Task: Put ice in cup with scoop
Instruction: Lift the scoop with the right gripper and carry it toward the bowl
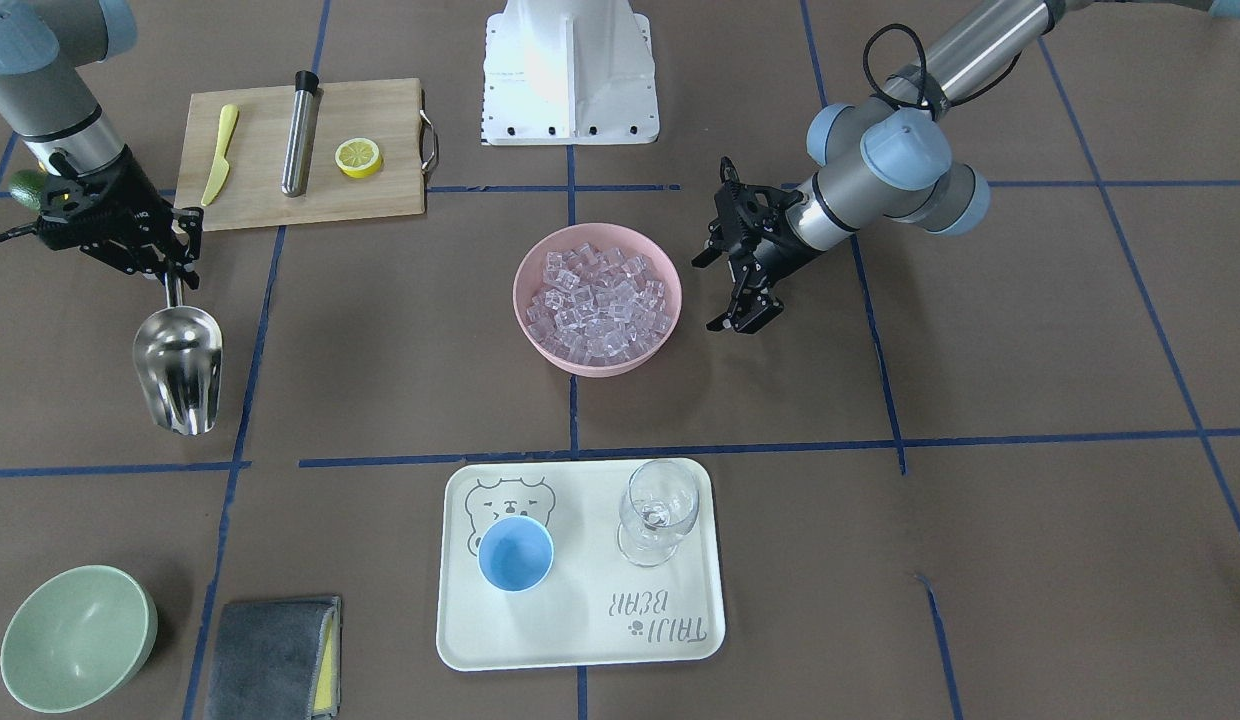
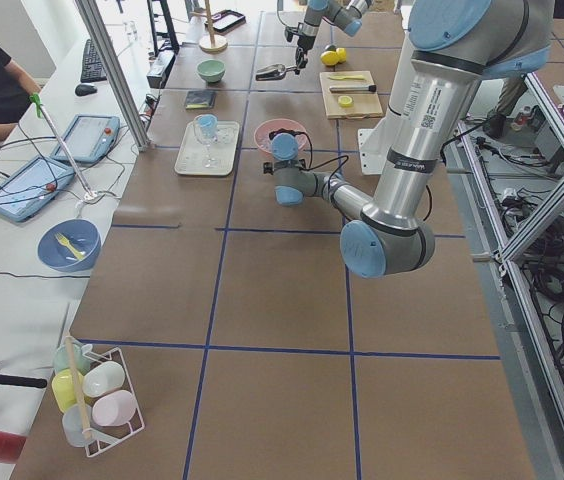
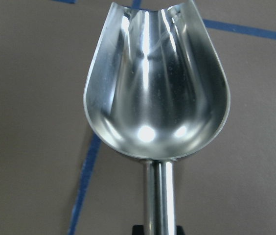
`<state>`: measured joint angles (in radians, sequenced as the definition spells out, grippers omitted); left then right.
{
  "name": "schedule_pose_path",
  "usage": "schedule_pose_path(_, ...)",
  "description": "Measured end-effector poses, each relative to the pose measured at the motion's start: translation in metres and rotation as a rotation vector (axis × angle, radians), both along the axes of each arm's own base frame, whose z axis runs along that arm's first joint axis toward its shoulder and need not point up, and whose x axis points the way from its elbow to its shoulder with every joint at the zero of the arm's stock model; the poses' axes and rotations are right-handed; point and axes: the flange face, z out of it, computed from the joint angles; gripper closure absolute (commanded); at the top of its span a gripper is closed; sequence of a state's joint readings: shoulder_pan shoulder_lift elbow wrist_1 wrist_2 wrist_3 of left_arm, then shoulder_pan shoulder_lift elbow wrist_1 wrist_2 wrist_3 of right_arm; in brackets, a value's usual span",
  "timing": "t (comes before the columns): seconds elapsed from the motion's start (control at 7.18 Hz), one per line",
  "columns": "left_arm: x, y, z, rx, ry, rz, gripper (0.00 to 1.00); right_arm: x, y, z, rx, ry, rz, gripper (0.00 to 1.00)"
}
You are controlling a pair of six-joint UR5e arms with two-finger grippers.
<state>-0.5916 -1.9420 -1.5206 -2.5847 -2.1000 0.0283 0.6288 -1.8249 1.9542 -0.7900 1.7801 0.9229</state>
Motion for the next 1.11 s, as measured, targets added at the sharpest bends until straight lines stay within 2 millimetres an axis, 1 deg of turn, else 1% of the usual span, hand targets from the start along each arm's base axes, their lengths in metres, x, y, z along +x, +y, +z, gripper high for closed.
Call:
schedule_pose_path(0.28, 0.000, 0.000, -0.001, 0.003, 0.003, 0.000, 0.00, -0.001, 0.006, -0.040, 0.060, -0.056, -0.038, 1.00)
schedule_pose_path(0.42, 0.000, 0.001, -0.001, 0.004, 0.005, 0.001, 0.00, -0.008, 0.011, -0.061, 0.083, -0.097, -0.082, 1.00)
schedule_pose_path(0.56, 0.001, 0.001, -0.003, 0.007, 0.006, 0.002, 0.00, -0.019, 0.014, -0.080, 0.112, -0.130, -0.123, 1.00)
schedule_pose_path(0.7, 0.001, 0.001, -0.003, 0.010, 0.007, 0.004, 0.00, -0.031, 0.018, -0.094, 0.156, -0.148, -0.167, 1.00)
schedule_pose_path(0.84, 0.002, 0.001, -0.004, 0.012, 0.007, 0.004, 0.00, -0.041, 0.018, -0.108, 0.210, -0.154, -0.210, 1.00)
schedule_pose_path(0.97, 0.003, 0.001, -0.005, 0.014, 0.008, 0.004, 0.00, -0.052, 0.015, -0.127, 0.250, -0.153, -0.237, 1.00)
schedule_pose_path(1.11, 0.003, 0.001, -0.005, 0.015, 0.009, 0.004, 0.00, -0.063, 0.007, -0.157, 0.271, -0.155, -0.254, 1.00)
